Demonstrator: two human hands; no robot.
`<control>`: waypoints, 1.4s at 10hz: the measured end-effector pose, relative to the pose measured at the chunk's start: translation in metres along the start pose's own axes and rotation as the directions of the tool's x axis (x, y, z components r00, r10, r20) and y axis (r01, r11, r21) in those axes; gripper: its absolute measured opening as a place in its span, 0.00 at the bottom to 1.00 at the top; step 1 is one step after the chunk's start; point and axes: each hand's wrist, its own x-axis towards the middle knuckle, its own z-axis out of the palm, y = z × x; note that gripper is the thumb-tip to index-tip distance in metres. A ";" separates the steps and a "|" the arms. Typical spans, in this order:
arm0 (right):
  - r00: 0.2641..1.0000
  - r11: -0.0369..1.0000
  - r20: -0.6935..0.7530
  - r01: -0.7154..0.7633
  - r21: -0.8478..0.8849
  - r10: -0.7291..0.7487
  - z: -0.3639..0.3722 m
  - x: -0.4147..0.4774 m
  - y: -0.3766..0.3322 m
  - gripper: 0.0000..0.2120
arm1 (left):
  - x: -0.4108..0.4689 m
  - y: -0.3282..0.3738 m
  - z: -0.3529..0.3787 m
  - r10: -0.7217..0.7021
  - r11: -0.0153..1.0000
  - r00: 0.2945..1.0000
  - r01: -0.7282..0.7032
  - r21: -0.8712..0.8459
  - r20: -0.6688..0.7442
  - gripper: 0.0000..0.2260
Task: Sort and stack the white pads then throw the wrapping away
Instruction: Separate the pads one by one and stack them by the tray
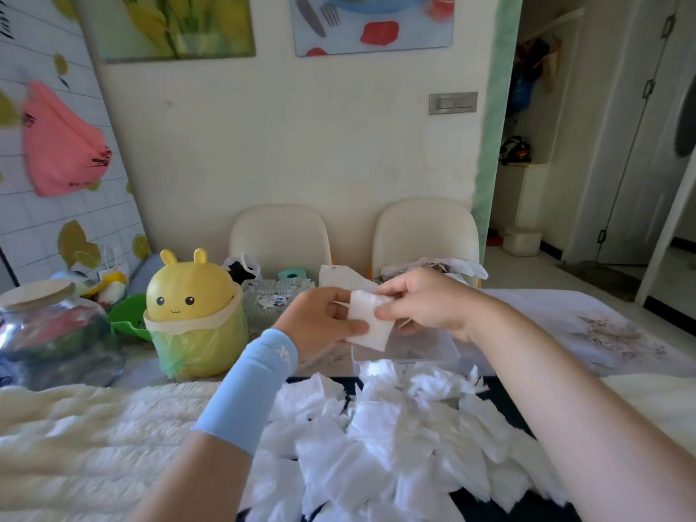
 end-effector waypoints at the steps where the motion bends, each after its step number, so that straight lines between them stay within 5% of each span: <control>1: 0.997 0.981 0.066 -0.034 -0.190 0.047 -0.009 0.026 -0.017 0.09 | 0.028 0.009 -0.011 -0.013 0.998 1.000 0.012 0.062 0.008 0.18; 2: 0.995 0.960 -0.002 -0.093 -0.264 0.096 -0.011 0.057 -0.013 0.07 | 0.058 0.004 -0.011 -0.106 0.993 0.994 0.107 0.056 -0.021 0.19; 3: 0.976 0.875 -0.105 -0.216 -0.433 0.189 -0.007 0.080 0.005 0.07 | 0.081 -0.021 -0.009 -0.195 0.943 0.975 0.216 0.255 -0.107 0.15; 5: 0.922 0.600 -0.201 -0.371 -0.709 0.332 0.024 0.094 0.033 0.19 | 0.100 -0.060 0.007 -0.320 0.875 0.942 0.335 0.350 -0.102 0.08; 6: 0.919 0.573 -0.219 -0.378 -0.727 0.328 0.039 0.106 0.038 0.22 | 0.104 -0.065 0.013 -0.411 0.894 0.911 0.409 0.182 -0.028 0.06; 8: 0.877 0.780 -0.030 -0.443 -0.442 0.480 0.056 0.118 0.033 0.09 | 0.104 -0.077 0.015 -0.358 0.933 0.931 0.360 0.024 -0.069 0.06; 9: 0.805 0.801 0.101 -0.553 -0.227 0.584 0.047 0.115 0.032 0.14 | 0.102 -0.077 0.014 -0.347 0.938 0.937 0.347 0.008 -0.043 0.05; 11: 0.802 0.799 0.047 -0.585 -0.138 0.595 0.042 0.108 0.027 0.15 | 0.101 -0.072 0.014 -0.384 0.921 0.923 0.386 0.058 -0.043 0.06; 14: 0.843 0.843 0.061 -0.527 -0.107 0.534 0.046 0.105 0.037 0.12 | 0.093 -0.058 0.018 -0.174 0.877 0.983 0.178 0.446 -0.051 0.09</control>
